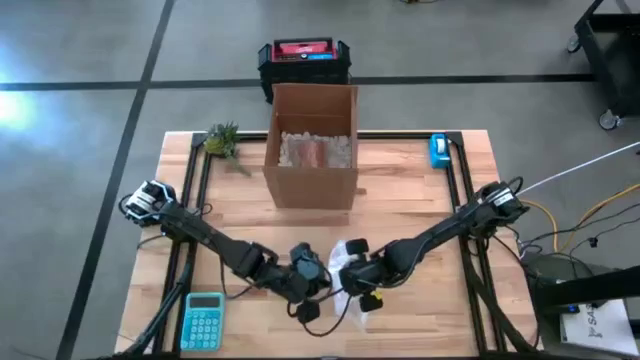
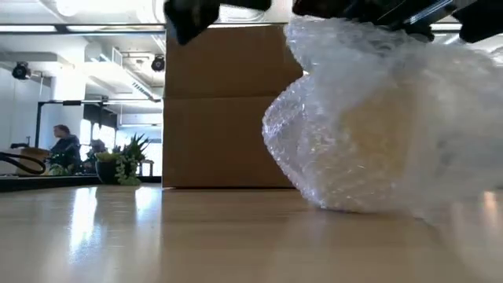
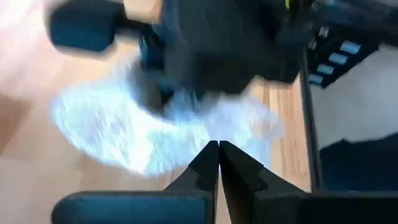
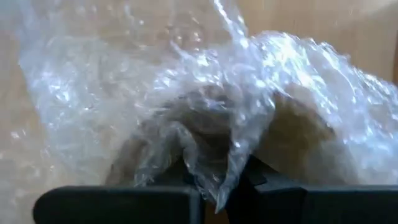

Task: Wrap mug
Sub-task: Wrap the yellow mug with bubble wrap

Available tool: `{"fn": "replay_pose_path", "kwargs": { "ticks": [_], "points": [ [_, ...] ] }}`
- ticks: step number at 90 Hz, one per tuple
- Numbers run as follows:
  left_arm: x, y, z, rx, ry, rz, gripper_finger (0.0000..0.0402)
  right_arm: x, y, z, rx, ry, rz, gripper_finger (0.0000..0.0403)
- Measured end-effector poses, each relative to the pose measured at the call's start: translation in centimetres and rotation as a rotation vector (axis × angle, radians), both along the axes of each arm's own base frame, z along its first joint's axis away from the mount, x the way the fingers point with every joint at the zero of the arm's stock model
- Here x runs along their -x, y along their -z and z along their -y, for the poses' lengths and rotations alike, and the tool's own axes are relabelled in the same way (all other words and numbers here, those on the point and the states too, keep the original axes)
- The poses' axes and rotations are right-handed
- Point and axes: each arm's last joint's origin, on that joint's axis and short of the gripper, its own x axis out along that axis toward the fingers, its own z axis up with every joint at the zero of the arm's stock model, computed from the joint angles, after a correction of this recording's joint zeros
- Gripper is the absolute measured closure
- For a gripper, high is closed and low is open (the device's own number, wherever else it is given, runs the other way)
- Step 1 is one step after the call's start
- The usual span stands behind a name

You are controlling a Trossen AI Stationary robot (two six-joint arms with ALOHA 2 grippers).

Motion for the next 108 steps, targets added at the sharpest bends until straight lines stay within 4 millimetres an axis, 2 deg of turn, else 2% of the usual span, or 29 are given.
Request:
{"fn": "replay_pose_path", "kwargs": {
  "ticks": [9, 20, 39, 55, 65, 80, 99, 108],
  "points": [
    [-0.6, 1.8, 0.0, -0.005, -0.004, -0.012, 0.0401, -0.2, 0.0, 0.2, -0.006, 0.005, 0.008, 0.0385],
    [-1.4, 3.0, 0.1, 0.049, 0.055, -0.032, 0.0401, -0.2, 0.0, 0.2, -0.008, 0.008, 0.013, 0.0385],
    [-3.0, 3.2, 0.4, 0.049, 0.14, 0.108, 0.0402, -0.3, 0.0, 0.2, -0.01, 0.006, 0.021, 0.0385],
    [-3.7, 3.0, -0.7, -0.087, -0.007, 0.196, 0.0401, -0.4, 0.0, 0.2, -0.011, 0.01, 0.029, 0.0384],
    [-3.8, 3.6, -1.6, -0.086, -0.065, 0.187, 0.0401, -0.5, -0.3, 0.1, -0.013, 0.005, 0.037, 0.0384],
    [-3.9, 5.3, -2.2, -0.047, -0.12, 0.163, 0.0401, -0.6, -2.5, 0.0, -0.008, -0.001, 0.014, 0.0384],
    [-4.4, 5.9, -2.1, -0.036, -0.116, 0.182, 0.0402, 0.2, -6.4, 0.1, 0.034, -0.001, -0.044, 0.0384],
    [-4.4, 5.9, -2.1, -0.034, -0.112, 0.18, 0.0402, 1.0, -7.6, -0.4, 0.032, -0.005, -0.042, 0.0384]
  ]
}}
